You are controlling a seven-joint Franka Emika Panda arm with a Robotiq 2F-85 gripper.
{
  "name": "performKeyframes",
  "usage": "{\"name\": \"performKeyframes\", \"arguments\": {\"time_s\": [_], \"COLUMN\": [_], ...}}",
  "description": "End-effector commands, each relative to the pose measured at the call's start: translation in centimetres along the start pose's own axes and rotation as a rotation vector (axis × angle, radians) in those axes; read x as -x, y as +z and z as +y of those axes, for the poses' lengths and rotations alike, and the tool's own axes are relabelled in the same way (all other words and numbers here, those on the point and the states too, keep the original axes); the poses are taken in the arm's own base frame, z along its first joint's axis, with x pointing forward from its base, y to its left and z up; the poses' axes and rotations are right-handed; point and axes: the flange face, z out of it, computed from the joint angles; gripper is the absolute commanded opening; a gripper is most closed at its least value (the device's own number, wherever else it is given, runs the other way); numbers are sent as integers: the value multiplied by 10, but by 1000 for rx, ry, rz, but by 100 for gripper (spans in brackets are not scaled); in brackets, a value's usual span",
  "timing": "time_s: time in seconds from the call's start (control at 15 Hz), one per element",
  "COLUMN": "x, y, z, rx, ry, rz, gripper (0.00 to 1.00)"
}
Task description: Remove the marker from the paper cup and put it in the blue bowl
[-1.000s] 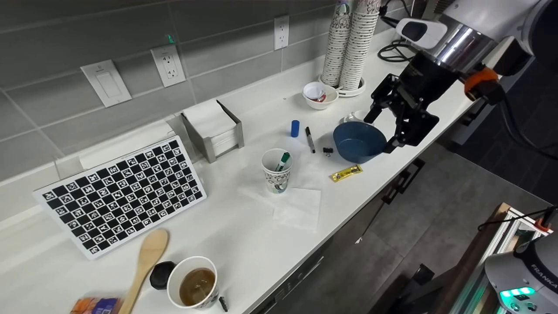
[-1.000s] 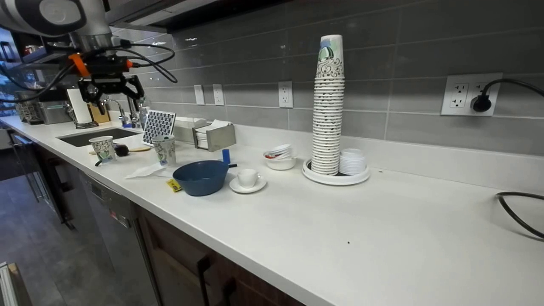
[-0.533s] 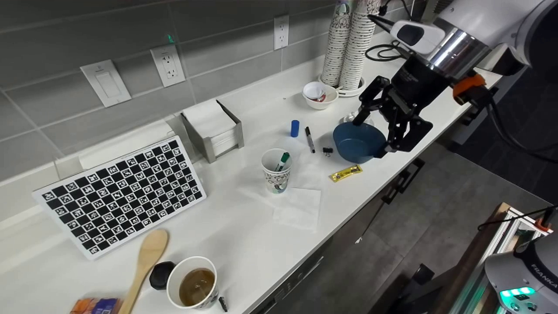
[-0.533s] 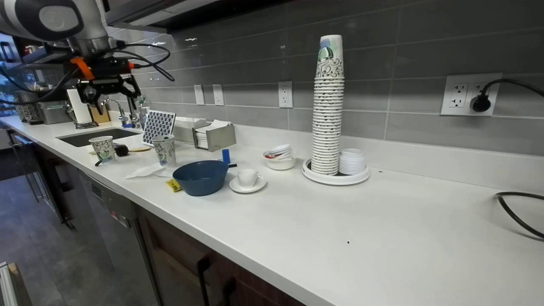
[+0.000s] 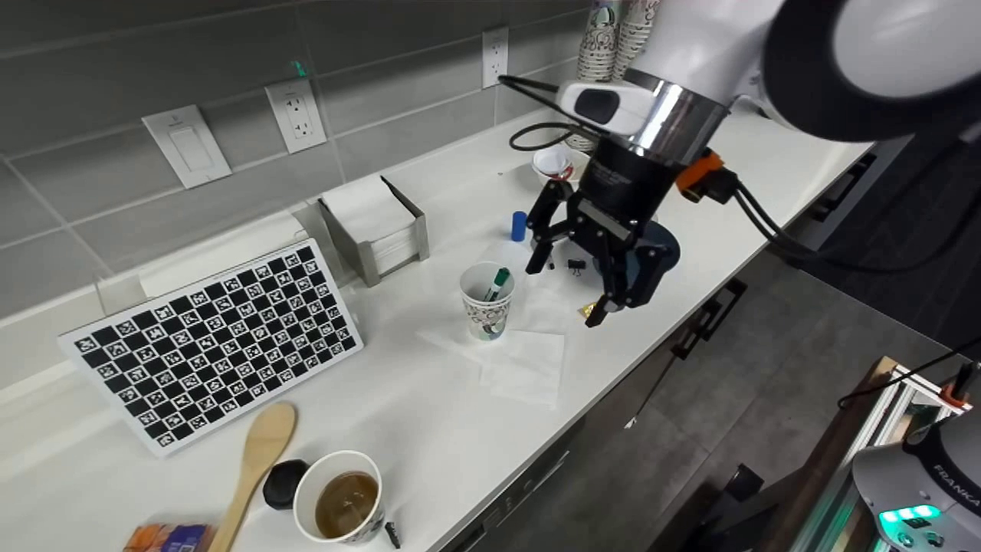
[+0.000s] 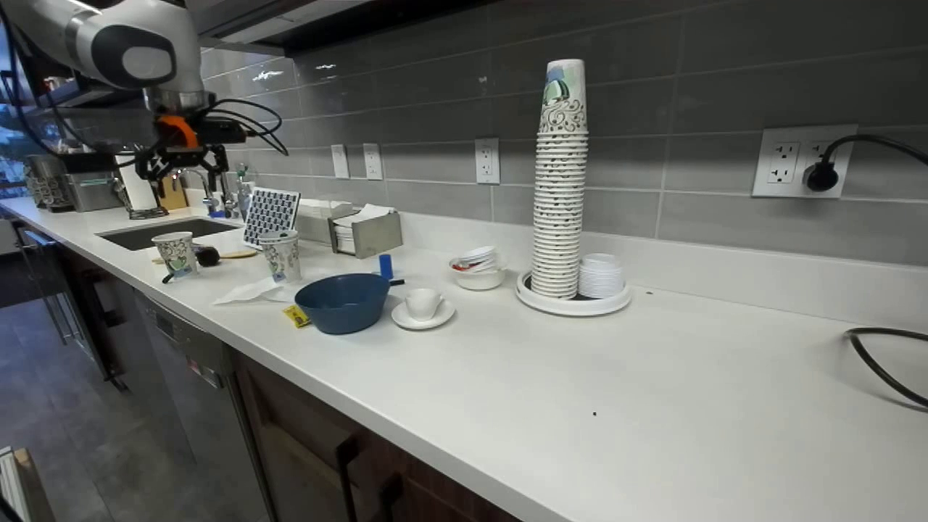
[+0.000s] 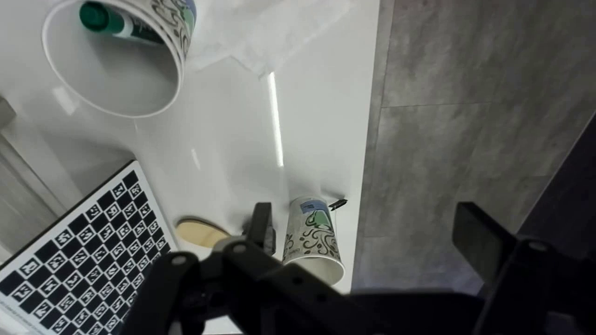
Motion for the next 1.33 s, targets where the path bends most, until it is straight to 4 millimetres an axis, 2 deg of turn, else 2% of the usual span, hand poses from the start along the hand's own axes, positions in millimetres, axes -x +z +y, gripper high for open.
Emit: {"name": "performKeyframes", "arguments": {"time_s": [0.0,0.07,0.27,0.73,1.13,1.2,1.27], "x": [-3,-3,-3,23,43,48,52], "y": [2,4,8,28,52,55,58], "z": [15,27,25,105,138,143,148], "rx": [-19,-21,-27,-44,-104,-106,-104], "ry": [-24,-23,-23,150,89,86,83], "rz": [-6,-8,-15,7,38,42,48], "gripper": [100,100,100,100,98,91,91]}}
